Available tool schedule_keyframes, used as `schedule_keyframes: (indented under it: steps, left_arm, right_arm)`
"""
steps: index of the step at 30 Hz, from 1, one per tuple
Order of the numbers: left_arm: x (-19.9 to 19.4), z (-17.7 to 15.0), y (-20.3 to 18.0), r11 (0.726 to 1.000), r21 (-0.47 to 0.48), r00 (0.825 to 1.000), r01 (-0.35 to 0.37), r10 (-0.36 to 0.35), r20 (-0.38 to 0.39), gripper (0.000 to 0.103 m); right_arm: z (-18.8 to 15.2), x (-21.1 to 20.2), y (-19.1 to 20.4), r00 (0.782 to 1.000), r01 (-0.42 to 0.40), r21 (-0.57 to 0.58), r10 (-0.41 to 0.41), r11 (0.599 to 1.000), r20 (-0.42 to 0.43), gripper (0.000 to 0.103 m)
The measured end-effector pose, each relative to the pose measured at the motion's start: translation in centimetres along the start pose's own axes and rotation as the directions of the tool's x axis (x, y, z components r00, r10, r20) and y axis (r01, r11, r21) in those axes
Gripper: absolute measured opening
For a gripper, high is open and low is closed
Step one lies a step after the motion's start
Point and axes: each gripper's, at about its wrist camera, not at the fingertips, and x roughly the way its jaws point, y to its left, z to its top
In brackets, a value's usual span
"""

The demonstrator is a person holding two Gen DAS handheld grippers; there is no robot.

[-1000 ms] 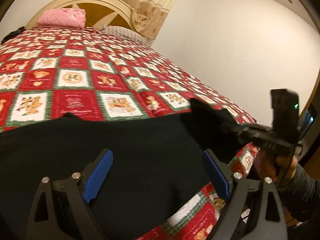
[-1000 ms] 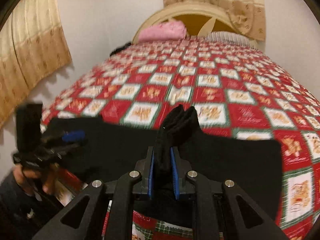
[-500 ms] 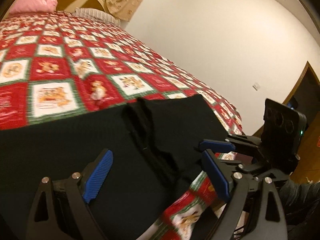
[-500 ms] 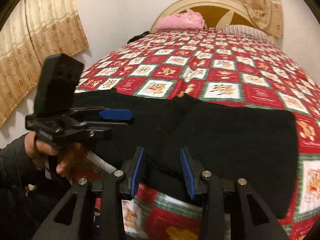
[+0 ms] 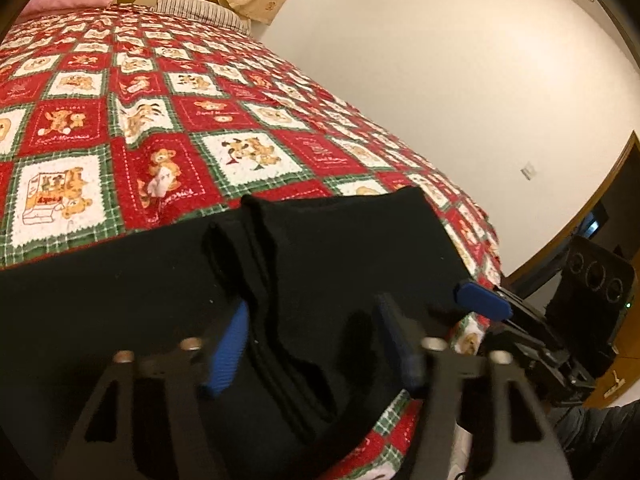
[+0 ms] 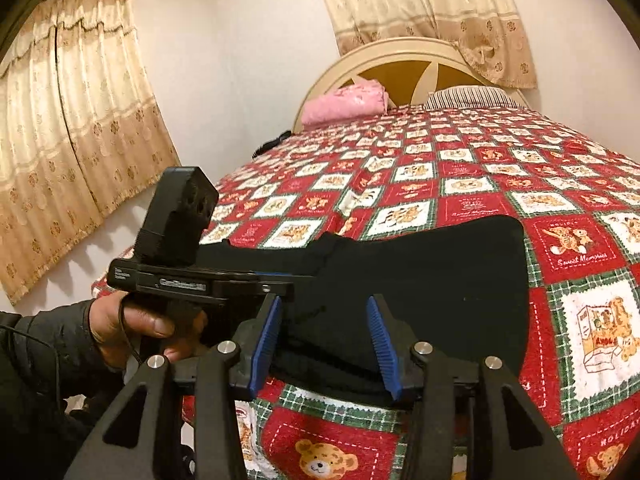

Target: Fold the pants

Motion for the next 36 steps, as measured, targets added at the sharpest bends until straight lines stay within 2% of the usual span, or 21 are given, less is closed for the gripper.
schedule_keyframes:
  steps: [1,2,8,10,11,15,21,25,30,34,36]
  left_arm:
    - [0.1,0.0,0.0,1.0,-0.002,1.0,-0.01,0.01,-0.002,0.02]
    - [0.1,0.1,0.1,1.0,-0.006,1.0,-0.021,0.021,-0.001,0.011]
    - [-2.8,0.6,-0.2,1.0,-0.015,0.998,-0.001,0.002,0.06,0.011]
    - [-4.5,0.7,-0.1,1.0,-0.014,0.997,0.001,0.001,0.081,0.011]
    - [-5.3,0.8,0.0,1.0,-0.017,0.996,-0.002,0.004,0.09,0.011]
    - [-8.2,0.8,1.7,0.999,-0.044,0.993,-0.018,0.023,0.119,0.011]
    - [-9.3,-0.4,4.2,0.993,-0.091,0.99,-0.073,0.083,0.115,0.011]
    - [-8.4,-1.8,6.1,0.985,-0.121,0.987,-0.12,0.131,0.089,0.011]
    - [-7.4,-2.9,7.5,0.981,-0.15,0.987,-0.127,0.139,0.077,0.011]
    - [-7.1,-3.0,7.3,0.98,-0.134,0.985,-0.144,0.156,0.079,0.015]
    - [-7.2,-3.0,7.2,0.981,-0.134,0.985,-0.141,0.152,0.079,0.018]
  right_arm:
    - [-0.2,-0.2,-0.2,1.0,-0.014,0.011,0.014,1.0,0.011,0.047]
    - [-0.2,-0.3,-0.4,1.0,-0.024,0.019,0.024,1.0,0.02,0.047]
    - [-0.2,-1.3,-1.1,0.996,-0.048,0.041,0.045,0.998,0.08,0.049]
    - [-0.2,-1.7,-1.2,0.993,-0.048,0.049,0.043,0.998,0.109,0.059]
    - [-0.3,-1.9,-1.4,0.992,-0.05,0.055,0.044,0.997,0.116,0.06]
    - [-0.3,-1.7,-1.6,0.993,-0.051,0.066,0.043,0.997,0.113,0.061]
    - [-0.5,-1.4,-1.2,0.994,-0.049,0.044,0.045,0.998,0.099,0.061]
    - [-0.6,-0.9,-0.8,0.995,-0.064,0.034,0.061,0.997,0.077,0.061]
    - [-1.3,0.4,0.0,0.998,-0.061,-0.002,0.062,0.998,0.014,0.061]
    - [-2.1,2.4,-0.8,0.997,0.009,0.021,-0.007,1.0,-0.078,0.061]
    - [-2.1,2.3,-0.9,0.997,0.005,0.021,-0.004,1.0,-0.075,0.061]
